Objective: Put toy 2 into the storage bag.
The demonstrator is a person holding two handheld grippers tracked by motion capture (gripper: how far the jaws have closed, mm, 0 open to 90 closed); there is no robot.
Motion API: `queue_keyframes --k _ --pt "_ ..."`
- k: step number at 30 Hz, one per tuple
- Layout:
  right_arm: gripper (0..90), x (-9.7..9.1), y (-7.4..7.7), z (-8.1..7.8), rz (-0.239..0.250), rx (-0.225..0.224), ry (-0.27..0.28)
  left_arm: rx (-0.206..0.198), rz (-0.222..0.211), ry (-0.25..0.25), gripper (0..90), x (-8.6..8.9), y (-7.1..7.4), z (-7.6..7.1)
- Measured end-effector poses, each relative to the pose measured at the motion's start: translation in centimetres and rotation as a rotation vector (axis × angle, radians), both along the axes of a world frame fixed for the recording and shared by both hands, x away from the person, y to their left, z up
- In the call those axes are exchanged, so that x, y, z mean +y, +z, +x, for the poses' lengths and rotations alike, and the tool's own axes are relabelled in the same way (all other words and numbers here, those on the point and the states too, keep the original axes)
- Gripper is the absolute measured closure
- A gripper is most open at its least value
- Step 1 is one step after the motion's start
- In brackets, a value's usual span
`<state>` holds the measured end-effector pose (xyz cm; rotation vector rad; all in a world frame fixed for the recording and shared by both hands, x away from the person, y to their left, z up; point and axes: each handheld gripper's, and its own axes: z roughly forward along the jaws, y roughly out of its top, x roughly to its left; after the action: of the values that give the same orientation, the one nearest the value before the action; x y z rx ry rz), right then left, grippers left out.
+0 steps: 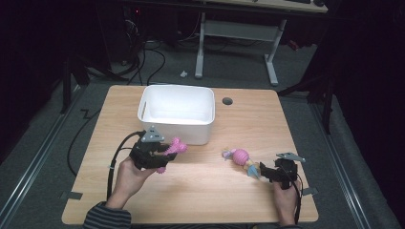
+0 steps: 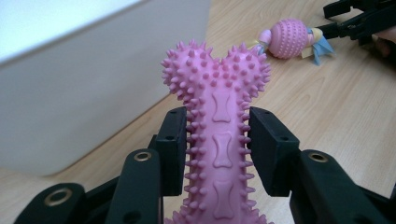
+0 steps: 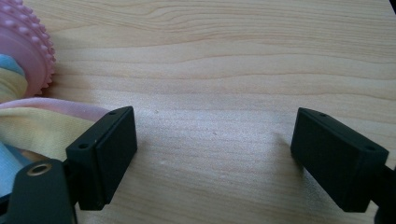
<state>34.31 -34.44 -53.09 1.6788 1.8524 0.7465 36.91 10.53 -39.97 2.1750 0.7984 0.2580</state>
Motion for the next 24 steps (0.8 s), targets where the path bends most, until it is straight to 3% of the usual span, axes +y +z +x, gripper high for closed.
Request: queue_keyframes --k 14,24 --pt "14.6 0.0 0.0 -0.1 -0.001 0.000 0.009 -0.014 -0.002 -0.009 58.9 -0.3 4.2 2.2" --pt "14.7 0.0 0.0 -0.1 -0.001 0.000 0.011 0.014 -0.019 -0.016 59.0 -0.3 5.2 3.8"
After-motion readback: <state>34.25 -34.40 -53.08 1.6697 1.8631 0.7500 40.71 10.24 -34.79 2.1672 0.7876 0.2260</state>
